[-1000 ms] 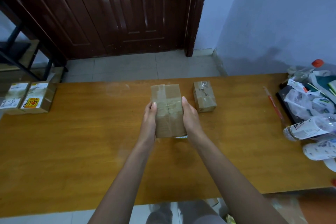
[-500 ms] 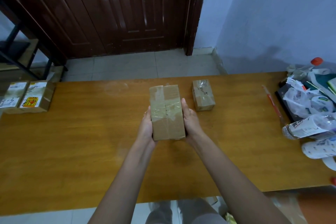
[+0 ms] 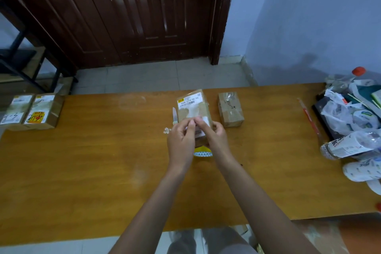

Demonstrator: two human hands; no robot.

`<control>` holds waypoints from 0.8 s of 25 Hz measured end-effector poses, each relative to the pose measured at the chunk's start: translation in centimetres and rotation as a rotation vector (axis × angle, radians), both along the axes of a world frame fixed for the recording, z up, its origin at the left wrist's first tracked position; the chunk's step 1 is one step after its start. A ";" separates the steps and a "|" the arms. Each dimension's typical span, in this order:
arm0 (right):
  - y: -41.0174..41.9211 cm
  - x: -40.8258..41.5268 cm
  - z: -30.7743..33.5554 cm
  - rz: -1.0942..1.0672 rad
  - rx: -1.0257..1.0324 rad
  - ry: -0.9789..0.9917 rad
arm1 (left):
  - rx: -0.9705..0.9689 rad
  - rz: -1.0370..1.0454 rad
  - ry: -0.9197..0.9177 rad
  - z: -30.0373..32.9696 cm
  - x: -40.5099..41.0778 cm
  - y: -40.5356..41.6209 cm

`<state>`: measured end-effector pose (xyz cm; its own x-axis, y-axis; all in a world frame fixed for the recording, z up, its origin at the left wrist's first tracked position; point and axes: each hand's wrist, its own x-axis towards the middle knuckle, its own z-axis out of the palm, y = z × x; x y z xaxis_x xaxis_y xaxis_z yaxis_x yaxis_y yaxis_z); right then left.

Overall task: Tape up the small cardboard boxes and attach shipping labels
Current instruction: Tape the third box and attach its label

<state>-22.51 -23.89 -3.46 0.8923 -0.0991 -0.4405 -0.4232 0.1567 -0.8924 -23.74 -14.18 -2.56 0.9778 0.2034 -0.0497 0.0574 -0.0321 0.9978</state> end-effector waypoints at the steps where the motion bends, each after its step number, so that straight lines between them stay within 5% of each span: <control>1: -0.4 0.1 -0.1 -0.027 0.013 0.022 | -0.028 0.016 -0.005 0.2 0.0 0.3; 4: -0.9 0.1 -0.2 -0.017 0.102 0.011 | 0.059 0.214 0.055 0.3 1.2 1.8; 8: -0.1 -0.4 -0.2 0.161 0.073 0.024 | -0.100 0.052 0.352 -0.1 2.9 2.8; 17: 0.3 0.6 1.7 0.187 -0.522 -0.215 | 0.055 -0.067 0.154 -0.6 1.5 2.6; 20: 0.6 -0.5 1.1 0.135 -0.576 -0.218 | 0.114 -0.093 0.174 -0.7 1.2 3.1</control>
<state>-22.98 -23.30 -2.38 0.9768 -0.1467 -0.1563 -0.2044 -0.4166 -0.8858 -22.59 -11.11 -3.27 0.9712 0.1268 -0.2015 0.2202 -0.1572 0.9627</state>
